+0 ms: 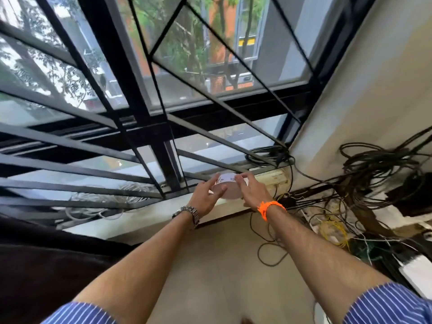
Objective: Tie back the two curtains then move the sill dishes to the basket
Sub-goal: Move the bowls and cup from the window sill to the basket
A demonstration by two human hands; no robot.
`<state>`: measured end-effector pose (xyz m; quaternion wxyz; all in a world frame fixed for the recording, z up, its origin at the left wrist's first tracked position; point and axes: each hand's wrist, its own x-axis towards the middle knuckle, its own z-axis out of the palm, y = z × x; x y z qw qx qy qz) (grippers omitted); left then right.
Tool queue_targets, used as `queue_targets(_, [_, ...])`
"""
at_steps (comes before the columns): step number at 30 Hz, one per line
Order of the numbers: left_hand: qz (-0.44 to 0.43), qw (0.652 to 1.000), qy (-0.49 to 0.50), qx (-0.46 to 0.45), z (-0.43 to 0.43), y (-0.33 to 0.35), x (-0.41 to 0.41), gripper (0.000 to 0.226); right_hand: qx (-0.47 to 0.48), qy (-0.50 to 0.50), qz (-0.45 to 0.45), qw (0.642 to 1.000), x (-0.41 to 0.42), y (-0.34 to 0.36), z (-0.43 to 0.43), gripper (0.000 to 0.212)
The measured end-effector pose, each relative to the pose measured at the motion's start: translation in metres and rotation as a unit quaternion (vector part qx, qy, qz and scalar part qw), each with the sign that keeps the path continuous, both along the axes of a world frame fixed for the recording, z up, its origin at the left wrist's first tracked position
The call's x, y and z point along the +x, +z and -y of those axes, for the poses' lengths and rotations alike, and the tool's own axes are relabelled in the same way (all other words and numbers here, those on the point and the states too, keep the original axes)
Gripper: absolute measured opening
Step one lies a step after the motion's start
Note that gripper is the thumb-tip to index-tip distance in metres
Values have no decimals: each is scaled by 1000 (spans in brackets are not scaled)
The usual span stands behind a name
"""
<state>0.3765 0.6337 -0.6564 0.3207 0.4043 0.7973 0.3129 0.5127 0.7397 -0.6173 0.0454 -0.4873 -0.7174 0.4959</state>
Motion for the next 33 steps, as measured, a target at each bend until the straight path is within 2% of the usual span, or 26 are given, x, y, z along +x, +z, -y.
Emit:
queue_targets(3, [-2,1000,-26,16,-1,13,3,76,-33,-39,-25,998,16,32,5,45])
queue_targets(6, [19,999,-41,27,0,40,11,53,-57,-68,-36,995,28,51,12,43])
queue_targets(16, [87,989,-116,15,10,93,31,38,-30,-150,-35,988,73,96,65,40])
queue_targets(21, [49,985,-166,-15,6,120,54,25,-7,-190,0,982,109,112,88,37])
queue_targets(24, [49,979,-196,-24,-1,139,80,26,-14,-231,4,973,134,123,99,30])
queue_targets(27, [37,972,-233,-21,-10,150,114,23,20,-262,24,965,167,131,106,35])
queue_targets(33, [32,948,-315,-23,-22,163,198,23,-28,-346,-28,937,252,143,128,36])
